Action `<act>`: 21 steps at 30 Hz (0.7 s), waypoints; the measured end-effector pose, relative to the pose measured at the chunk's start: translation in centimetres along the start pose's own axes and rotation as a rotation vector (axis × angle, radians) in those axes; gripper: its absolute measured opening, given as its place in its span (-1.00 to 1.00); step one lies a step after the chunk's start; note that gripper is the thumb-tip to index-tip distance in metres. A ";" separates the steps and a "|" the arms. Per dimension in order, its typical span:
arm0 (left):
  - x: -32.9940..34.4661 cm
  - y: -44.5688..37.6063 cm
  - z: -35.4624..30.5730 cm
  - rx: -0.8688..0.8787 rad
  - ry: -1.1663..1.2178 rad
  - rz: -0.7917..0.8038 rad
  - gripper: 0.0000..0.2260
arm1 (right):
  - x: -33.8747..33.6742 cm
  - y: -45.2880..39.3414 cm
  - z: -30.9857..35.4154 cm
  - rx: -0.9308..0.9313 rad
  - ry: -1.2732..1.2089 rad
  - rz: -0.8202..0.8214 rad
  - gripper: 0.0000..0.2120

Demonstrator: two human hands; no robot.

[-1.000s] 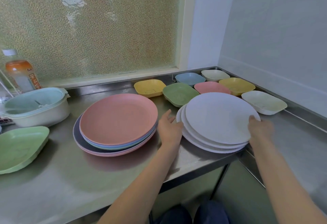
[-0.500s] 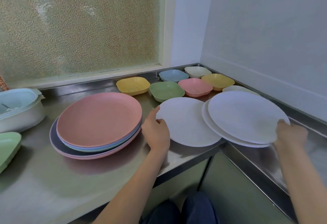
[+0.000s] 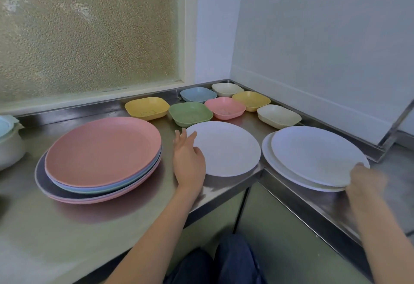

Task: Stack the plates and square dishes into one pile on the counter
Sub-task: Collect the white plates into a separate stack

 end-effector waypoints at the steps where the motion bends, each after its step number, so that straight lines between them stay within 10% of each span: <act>1: 0.1 0.1 -0.2 0.027 -0.009 0.006 -0.57 | 0.0 0.0 -0.1 0.010 0.005 -0.015 -0.59; 21: 0.7 0.7 -1.4 0.243 -0.164 0.071 -0.65 | -6.9 -2.7 -1.5 0.009 -0.290 -0.439 -0.72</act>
Point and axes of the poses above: each hand's wrist, its own y-axis away from the middle knuckle, its own x-axis out of the palm, z = x × y, the point moved 5 cm from there along -y, towards the middle knuckle, and after that the axes turned 7 degrees about -x, right-handed, at the moved point
